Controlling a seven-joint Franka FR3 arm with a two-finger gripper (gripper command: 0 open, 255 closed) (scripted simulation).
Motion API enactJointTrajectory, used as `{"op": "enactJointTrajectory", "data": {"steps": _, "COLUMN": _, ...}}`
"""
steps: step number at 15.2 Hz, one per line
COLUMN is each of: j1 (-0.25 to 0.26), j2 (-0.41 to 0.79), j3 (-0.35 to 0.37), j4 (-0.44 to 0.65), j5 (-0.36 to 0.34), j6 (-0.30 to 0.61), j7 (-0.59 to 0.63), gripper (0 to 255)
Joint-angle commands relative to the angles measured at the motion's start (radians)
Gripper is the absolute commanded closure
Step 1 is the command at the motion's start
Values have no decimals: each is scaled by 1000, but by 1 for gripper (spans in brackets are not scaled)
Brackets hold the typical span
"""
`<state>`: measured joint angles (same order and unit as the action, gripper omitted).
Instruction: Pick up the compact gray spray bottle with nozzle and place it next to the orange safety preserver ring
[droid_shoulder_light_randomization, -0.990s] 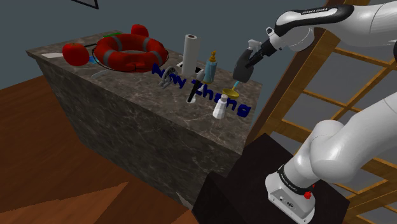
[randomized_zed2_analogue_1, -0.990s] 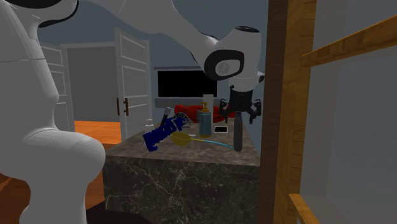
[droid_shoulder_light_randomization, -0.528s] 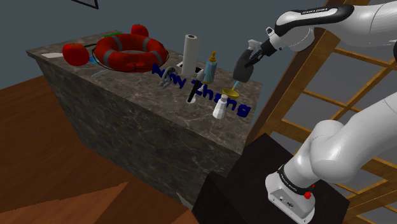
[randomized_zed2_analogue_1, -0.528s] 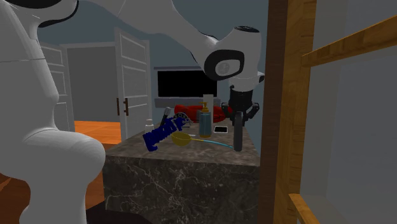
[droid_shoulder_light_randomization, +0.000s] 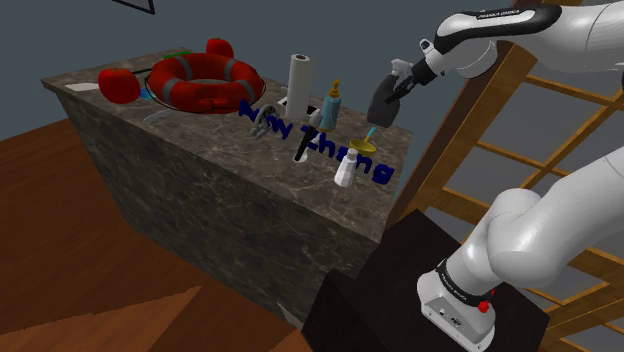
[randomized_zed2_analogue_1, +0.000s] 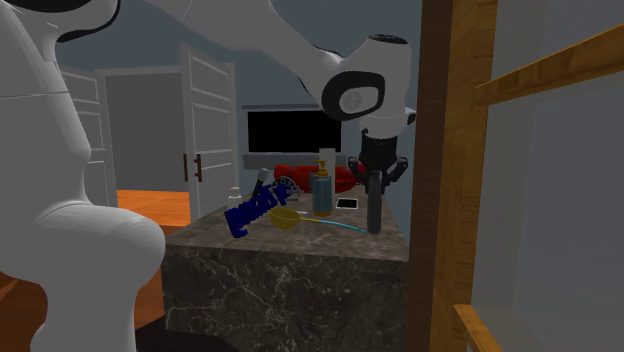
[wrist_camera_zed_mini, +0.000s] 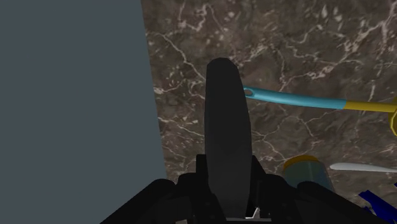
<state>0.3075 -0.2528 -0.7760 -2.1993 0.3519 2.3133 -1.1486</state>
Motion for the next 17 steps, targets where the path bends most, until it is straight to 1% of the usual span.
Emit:
{"op": "enactJointTrajectory", "data": {"steps": 1, "j1": -4, "j2": -7, "j3": 8, "j4": 18, "j5": -13, "j6": -21, "j7": 18, "gripper": 255}}
{"op": "enactJointTrajectory", "data": {"steps": 8, "j1": -17, "j2": -30, "j3": 30, "j4": 89, "j5": -54, "j6": -101, "j7": 73, "gripper": 255}}
{"op": "enactJointTrajectory", "data": {"steps": 17, "j1": -23, "j2": -41, "j3": 49, "j4": 195, "j5": -84, "j6": -208, "j7": 128, "gripper": 255}}
